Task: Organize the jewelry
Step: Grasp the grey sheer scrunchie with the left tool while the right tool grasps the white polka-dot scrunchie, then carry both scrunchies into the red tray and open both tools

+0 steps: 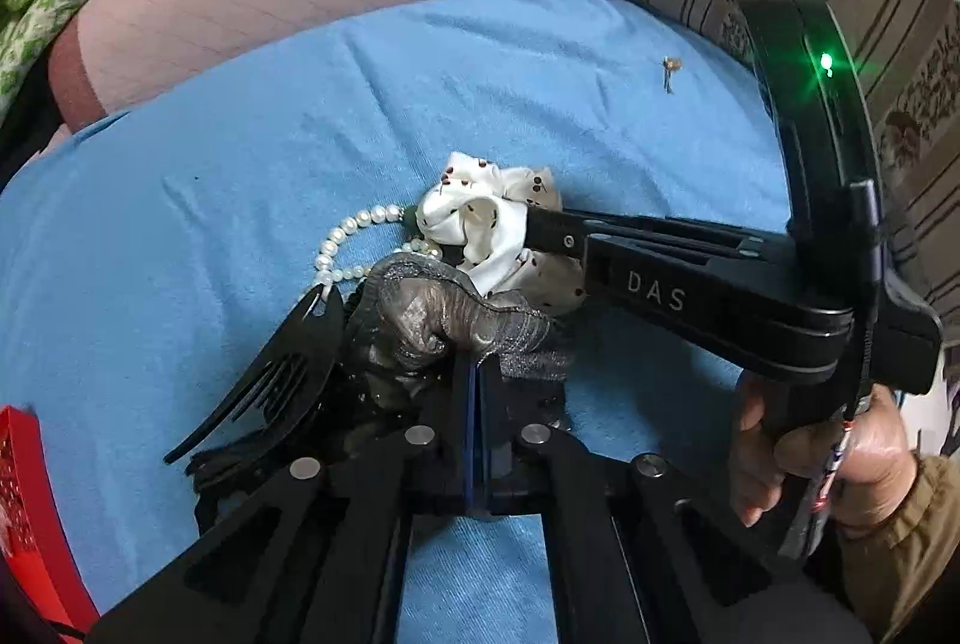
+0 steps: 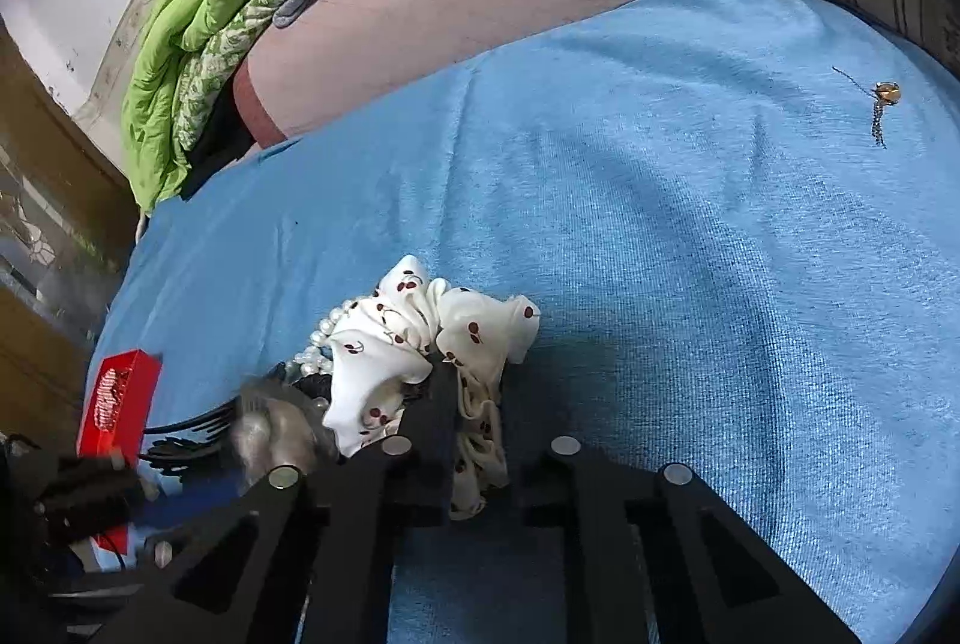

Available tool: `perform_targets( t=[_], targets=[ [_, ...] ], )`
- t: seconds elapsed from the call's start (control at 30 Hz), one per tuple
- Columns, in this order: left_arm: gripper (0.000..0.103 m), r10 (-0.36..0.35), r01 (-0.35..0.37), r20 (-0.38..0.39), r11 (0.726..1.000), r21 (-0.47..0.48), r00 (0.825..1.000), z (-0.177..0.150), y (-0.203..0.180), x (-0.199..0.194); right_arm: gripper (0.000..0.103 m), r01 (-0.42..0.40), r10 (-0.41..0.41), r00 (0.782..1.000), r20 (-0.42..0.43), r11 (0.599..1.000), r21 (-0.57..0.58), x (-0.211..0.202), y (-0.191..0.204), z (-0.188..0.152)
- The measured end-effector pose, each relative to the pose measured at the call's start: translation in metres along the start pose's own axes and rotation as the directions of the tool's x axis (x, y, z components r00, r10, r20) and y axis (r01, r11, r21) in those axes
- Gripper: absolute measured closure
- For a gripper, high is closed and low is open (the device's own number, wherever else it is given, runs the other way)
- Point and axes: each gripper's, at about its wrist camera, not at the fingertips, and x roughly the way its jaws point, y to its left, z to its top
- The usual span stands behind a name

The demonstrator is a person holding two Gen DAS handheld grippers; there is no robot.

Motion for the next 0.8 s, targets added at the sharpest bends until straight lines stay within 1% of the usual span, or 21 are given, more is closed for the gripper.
perform_targets(
  t=[0.17, 0.23, 0.47, 0.63, 0.8],
  targets=[
    [0.102, -0.011, 0.011, 0.053, 1.0, -0.011, 0.999, -0.008, -0.005, -0.034, 0.091, 0.004, -0.005, 0.999, 0.046, 1.0, 0.014, -0.015, 0.004, 0.003],
    [0.102, -0.028, 0.031, 0.081, 0.999, -0.028, 0.996, -0.014, -0.005, -0.052, 0.091, 0.002, -0.003, 0.998, 0.07, 1.0, 0.012, -0.023, 0.009, 0.004],
    [0.102, -0.039, 0.052, 0.139, 0.994, -0.094, 0.99, -0.034, 0.007, -0.096, 0.091, 0.01, -0.007, 0.987, 0.162, 1.0, -0.018, -0.058, 0.029, 0.0],
    [0.102, -0.021, 0.048, 0.193, 0.99, -0.136, 0.981, -0.05, 0.02, -0.126, 0.091, 0.046, -0.038, 0.979, 0.201, 0.998, -0.039, -0.074, 0.042, -0.01],
    [0.102, 0.011, 0.03, 0.242, 0.986, -0.163, 0.97, -0.075, 0.039, -0.158, 0.091, 0.081, -0.064, 0.971, 0.23, 0.995, -0.065, -0.088, 0.06, -0.024]
  ],
)
